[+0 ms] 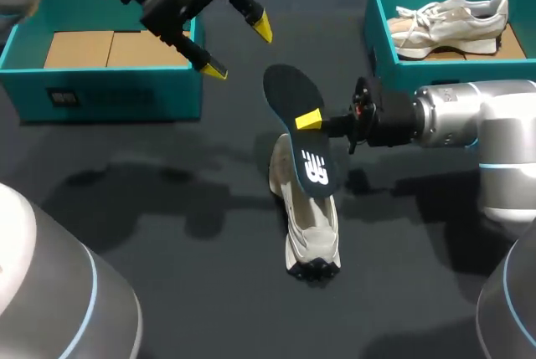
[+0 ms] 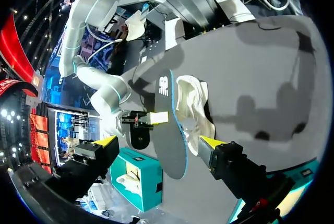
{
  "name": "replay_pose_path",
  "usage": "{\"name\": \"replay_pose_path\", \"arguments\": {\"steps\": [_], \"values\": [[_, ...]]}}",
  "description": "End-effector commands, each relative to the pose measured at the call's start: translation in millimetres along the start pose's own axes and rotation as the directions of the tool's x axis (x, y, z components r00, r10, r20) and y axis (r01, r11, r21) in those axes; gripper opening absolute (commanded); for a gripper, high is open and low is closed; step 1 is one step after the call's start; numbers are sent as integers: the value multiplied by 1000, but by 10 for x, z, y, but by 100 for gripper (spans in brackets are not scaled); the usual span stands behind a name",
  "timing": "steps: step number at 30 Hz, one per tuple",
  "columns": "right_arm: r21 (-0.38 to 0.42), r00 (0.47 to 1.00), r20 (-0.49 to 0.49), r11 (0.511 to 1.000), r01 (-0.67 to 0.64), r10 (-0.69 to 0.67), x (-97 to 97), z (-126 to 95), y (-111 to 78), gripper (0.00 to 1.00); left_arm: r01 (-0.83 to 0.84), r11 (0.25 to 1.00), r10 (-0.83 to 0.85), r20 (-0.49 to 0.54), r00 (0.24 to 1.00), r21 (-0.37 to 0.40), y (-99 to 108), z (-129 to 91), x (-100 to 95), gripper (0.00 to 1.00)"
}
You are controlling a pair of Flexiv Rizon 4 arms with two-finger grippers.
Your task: Take the shoe out of the shoebox, open the shoe tongue, remove and reinsert the insole, then place the shoe into the shoebox
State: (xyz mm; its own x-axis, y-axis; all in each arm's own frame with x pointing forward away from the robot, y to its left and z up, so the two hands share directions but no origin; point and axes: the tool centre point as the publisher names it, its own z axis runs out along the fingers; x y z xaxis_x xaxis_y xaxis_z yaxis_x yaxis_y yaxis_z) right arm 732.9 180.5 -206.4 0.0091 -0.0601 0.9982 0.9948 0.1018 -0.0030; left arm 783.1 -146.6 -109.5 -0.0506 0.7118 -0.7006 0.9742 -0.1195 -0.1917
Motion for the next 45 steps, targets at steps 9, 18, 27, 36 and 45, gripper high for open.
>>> {"name": "replay_pose_path", "arguments": {"steps": [9, 18, 27, 36, 45], "values": [[-2, 1000, 2, 1000, 0, 0, 1, 5, -13, 0, -59, 998, 62, 629, 775, -25, -218, 31, 386, 100], [-2, 1000, 2, 1000, 0, 0, 1, 5, -13, 0, -52, 999, 49, 642, 765, -15, -212, 23, 430, 100], [-2, 1000, 2, 1000, 0, 0, 1, 5, -13, 0, -52, 998, 68, 677, 732, -43, -246, 73, 476, 100], [-24, 1000, -22, 1000, -4, 3, 11, 29, 13, 0, -48, 983, 159, 693, 703, -177, -337, 107, 553, 100], [-56, 1000, 19, 998, -4, 5, 61, 98, 41, 0, 32, 961, 153, 623, 767, -276, -302, 372, 504, 100]]}}
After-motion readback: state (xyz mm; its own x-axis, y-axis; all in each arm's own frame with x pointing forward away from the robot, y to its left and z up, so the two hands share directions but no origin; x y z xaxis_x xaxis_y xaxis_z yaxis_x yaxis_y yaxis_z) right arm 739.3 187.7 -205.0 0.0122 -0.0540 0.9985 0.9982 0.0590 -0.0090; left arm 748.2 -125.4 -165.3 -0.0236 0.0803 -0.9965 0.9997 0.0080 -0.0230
